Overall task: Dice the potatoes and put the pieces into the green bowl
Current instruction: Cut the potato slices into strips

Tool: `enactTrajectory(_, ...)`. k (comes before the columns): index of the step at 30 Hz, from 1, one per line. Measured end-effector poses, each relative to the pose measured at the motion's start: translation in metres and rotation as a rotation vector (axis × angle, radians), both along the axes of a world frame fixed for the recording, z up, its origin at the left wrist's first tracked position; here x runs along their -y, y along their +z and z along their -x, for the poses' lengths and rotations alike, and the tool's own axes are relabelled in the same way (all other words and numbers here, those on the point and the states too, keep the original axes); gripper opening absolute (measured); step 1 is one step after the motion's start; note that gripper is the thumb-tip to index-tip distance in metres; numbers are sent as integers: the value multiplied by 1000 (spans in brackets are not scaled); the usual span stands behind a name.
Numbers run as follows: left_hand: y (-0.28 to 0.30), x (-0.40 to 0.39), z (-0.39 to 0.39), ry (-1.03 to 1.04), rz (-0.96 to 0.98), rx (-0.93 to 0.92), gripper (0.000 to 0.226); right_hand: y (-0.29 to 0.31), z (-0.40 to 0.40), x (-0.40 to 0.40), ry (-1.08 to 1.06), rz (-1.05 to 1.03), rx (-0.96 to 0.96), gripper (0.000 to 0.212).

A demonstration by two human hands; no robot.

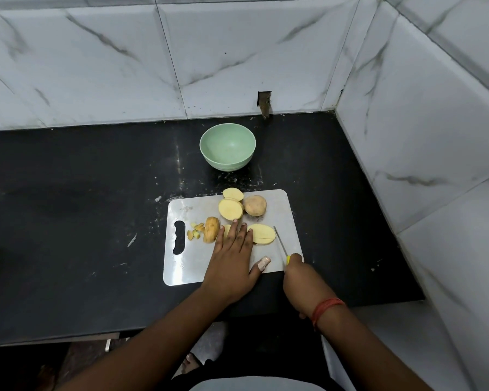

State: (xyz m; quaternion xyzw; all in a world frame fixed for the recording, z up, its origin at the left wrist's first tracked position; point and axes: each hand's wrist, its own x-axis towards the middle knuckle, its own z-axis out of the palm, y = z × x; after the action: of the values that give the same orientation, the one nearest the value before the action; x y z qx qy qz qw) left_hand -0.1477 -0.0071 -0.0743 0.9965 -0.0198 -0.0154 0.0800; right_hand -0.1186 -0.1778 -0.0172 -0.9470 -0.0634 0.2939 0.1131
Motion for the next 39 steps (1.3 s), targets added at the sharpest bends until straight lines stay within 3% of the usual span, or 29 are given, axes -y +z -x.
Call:
enactTrajectory(11,-6,-2,2,-21,58,39,90,0,-1,1,49,-7,30,24)
enactTrajectory(19,-10,1,12,-12,-7,81,80,-4,3,4,0,-23,53,26)
enactTrajectory(39,-20,14,21,-19,-124,9,84,-7,10,1,17,-48,29,21)
